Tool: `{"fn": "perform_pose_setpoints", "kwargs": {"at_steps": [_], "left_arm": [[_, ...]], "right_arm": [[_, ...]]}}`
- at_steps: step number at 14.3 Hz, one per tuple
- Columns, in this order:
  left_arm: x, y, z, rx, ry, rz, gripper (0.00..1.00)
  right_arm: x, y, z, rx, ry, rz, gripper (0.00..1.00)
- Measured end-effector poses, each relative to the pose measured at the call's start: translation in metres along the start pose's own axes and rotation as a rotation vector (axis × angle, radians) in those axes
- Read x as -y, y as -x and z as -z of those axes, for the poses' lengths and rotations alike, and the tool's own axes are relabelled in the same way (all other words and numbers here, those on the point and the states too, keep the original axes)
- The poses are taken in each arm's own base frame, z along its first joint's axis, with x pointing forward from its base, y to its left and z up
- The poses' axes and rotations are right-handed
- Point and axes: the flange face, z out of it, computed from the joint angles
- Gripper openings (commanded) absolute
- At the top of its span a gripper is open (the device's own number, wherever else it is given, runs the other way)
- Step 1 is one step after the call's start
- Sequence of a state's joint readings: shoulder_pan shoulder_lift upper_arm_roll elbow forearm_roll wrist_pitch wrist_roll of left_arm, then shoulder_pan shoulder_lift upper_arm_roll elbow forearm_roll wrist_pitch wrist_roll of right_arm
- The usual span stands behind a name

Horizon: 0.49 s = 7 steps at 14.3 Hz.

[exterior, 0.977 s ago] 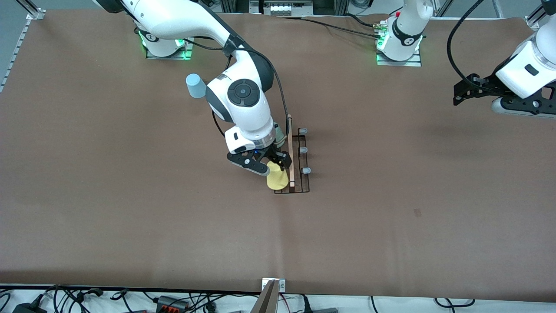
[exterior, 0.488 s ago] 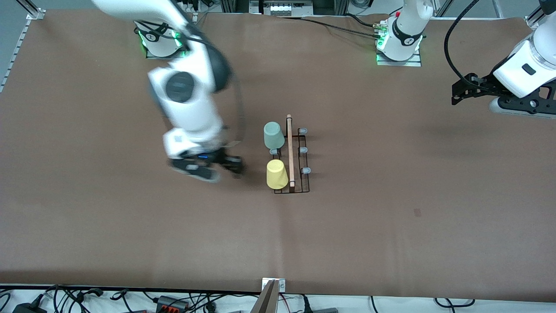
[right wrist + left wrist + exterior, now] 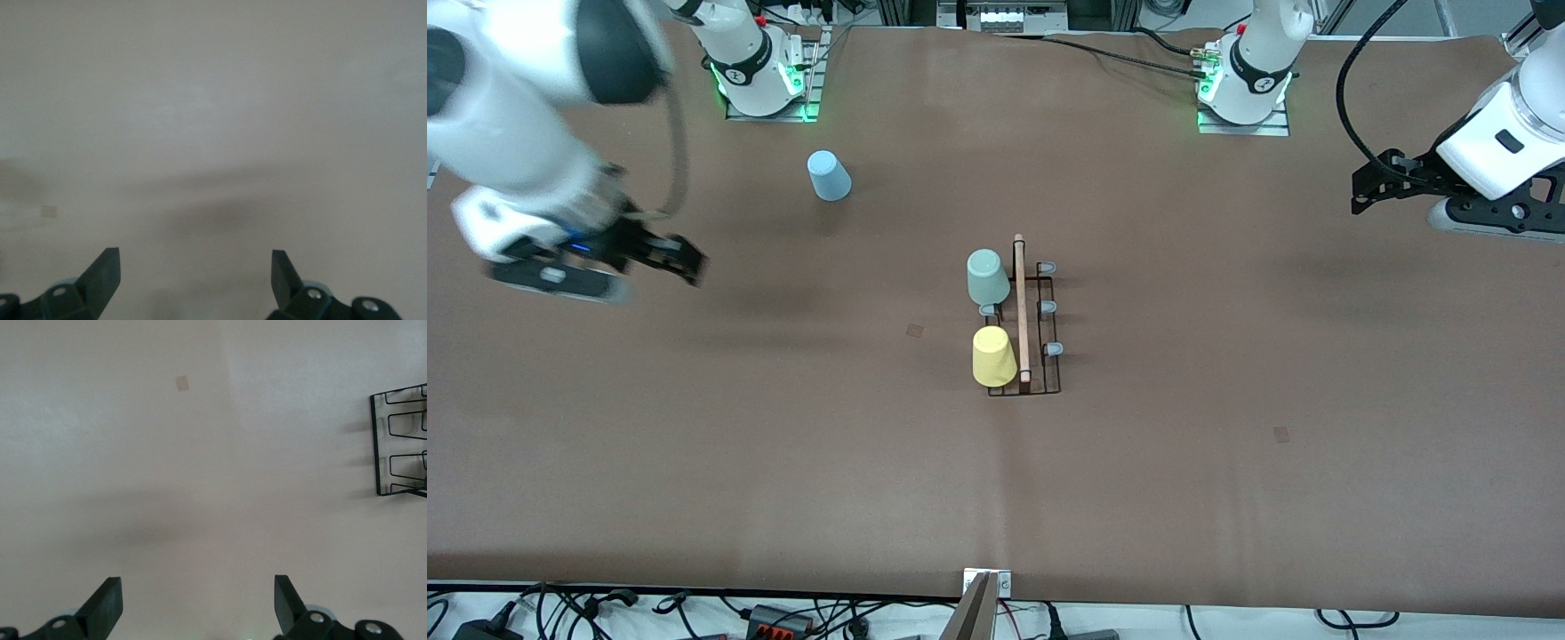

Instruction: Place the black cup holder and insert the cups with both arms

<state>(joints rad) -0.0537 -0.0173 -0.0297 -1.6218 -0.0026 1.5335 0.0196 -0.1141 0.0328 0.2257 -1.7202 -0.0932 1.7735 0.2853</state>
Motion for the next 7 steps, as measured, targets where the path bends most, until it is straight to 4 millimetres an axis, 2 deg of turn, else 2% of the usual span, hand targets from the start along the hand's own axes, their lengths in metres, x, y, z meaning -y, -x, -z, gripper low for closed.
{"fn": "perform_pose_setpoints", "kwargs": {"at_steps": [2, 4, 5, 7], "left_arm": [[0.0, 0.0, 0.0, 0.0, 0.0, 0.0, 1.0], [0.0, 0.0, 0.0, 0.0, 0.0, -0.001, 1.0], [0.0, 0.0, 0.0, 0.0, 0.0, -0.001, 1.0], [0.0, 0.0, 0.0, 0.0, 0.0, -0.001, 1.0]], "right_arm": [[-0.074, -0.003, 0.031, 0.02, -0.003, -0.065, 1.0], [-0.129, -0.003, 0.058, 0.025, -0.01, -0.132, 1.0], [-0.145, 0.001, 0.065, 0.051, -0.028, -0.155, 1.0], [-0.153, 0.008, 0.069, 0.114, -0.106, -0.18, 1.0]]}}
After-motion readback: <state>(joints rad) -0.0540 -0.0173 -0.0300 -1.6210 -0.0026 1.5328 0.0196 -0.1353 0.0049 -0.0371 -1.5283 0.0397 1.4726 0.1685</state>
